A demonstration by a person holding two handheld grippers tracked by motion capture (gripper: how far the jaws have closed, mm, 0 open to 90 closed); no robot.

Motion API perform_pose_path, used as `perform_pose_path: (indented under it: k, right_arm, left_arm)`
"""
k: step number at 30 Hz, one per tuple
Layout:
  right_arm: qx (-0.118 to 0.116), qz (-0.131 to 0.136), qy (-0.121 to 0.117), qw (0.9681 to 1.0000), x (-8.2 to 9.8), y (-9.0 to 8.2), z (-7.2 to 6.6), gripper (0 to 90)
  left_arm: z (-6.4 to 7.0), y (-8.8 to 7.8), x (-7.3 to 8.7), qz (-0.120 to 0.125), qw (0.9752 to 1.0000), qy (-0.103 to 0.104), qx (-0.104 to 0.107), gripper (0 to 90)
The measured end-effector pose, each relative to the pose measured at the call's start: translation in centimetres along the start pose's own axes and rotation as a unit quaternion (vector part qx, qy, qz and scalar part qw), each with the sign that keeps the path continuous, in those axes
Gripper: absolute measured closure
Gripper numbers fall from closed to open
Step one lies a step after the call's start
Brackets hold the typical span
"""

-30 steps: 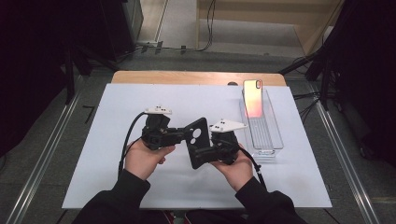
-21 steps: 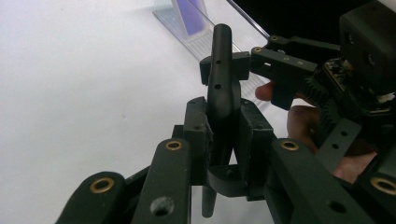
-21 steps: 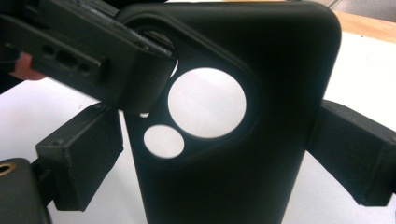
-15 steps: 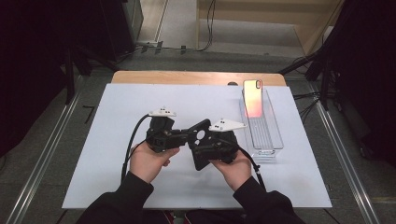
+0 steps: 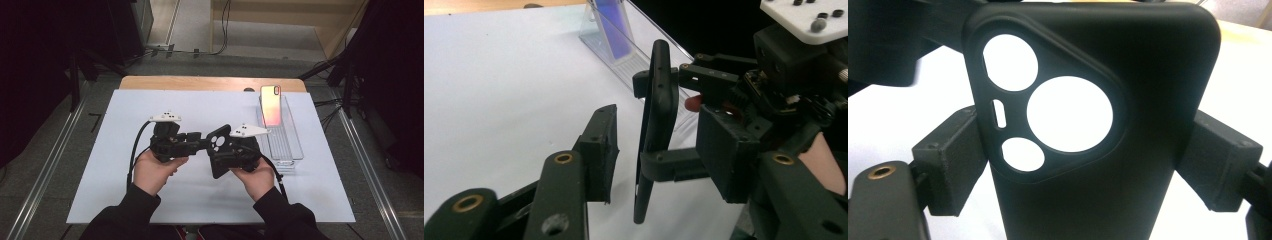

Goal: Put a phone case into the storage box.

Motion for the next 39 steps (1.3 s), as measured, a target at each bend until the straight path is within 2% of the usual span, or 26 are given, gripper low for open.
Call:
perform_pose_path:
  k: [3,5,8,11,13,18,20,23,26,27,32,34,39]
  right_arm:
    - [0.002,0.001,-0.002,1.0000,-0.1,-0.3,0.5,12.2]
    - [0.000,0.003,-0.001,1.0000,-0.2,-0.5,0.8,12.2]
    - [-0.003,0.005,-0.001,1.0000,-0.3,-1.0,1.3,12.3]
    - [-0.013,0.006,-0.001,0.9999,-0.5,-1.3,1.7,12.3]
    - [-0.022,0.007,0.002,0.9997,-0.6,-1.6,1.9,12.3]
    - [-0.046,0.010,0.002,0.9989,-1.0,-2.6,2.6,12.3]
    - [-0.056,0.012,0.002,0.9984,-1.1,-2.9,2.8,12.3]
    - [-0.068,0.010,-0.009,0.9976,-1.3,-3.4,3.0,12.3]
    - [-0.077,0.009,-0.012,0.9969,-1.5,-3.9,3.2,12.3]
    - [-0.079,0.010,-0.012,0.9967,-1.5,-4.0,3.2,12.3]
    - [-0.090,0.009,-0.015,0.9958,-1.8,-4.7,3.7,12.3]
    - [-0.094,0.006,-0.015,0.9955,-1.8,-4.9,3.8,12.3]
    - [-0.095,0.004,-0.017,0.9953,-2.1,-5.4,4.5,12.3]
  left_arm:
    - [0.0,-0.3,-0.1,0.002,0.9999,0.009,0.006,44.9]
    - [0.2,-0.4,0.1,-0.010,0.9996,0.008,0.024,39.5]
    - [0.2,-0.4,0.3,-0.018,0.9992,0.022,0.029,35.0]
    - [0.2,-0.4,0.7,-0.034,0.9984,0.031,0.034,34.5]
    - [0.1,-0.4,1.1,-0.043,0.9974,0.045,0.037,33.7]
    - [-0.4,-0.5,1.9,-0.053,0.9948,0.062,0.060,33.6]
    - [-0.9,-0.4,2.3,-0.054,0.9944,0.071,0.058,33.6]
    - [-1.4,-0.3,2.9,-0.057,0.9931,0.078,0.067,33.3]
    - [-2.1,-0.1,3.7,-0.058,0.9925,0.088,0.062,30.5]
    - [-2.4,-0.1,4.0,-0.060,0.9916,0.098,0.058,30.4]
    - [-3.5,0.0,5.4,-0.071,0.9902,0.111,0.047,30.4]
    - [-3.9,0.0,6.0,-0.078,0.9895,0.114,0.044,30.4]
    - [-5.1,-0.1,7.3,-0.088,0.9897,0.110,0.026,30.4]
Point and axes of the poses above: each handheld gripper's, and its own axes: y roughly forward along the jaws, x roughly out of its underside, z roughly to its right, the point moved 9 cm from there along y, roughly forward along the jaws, and after that the axes turned 7 degrees about -y, right-handed, at the moved point
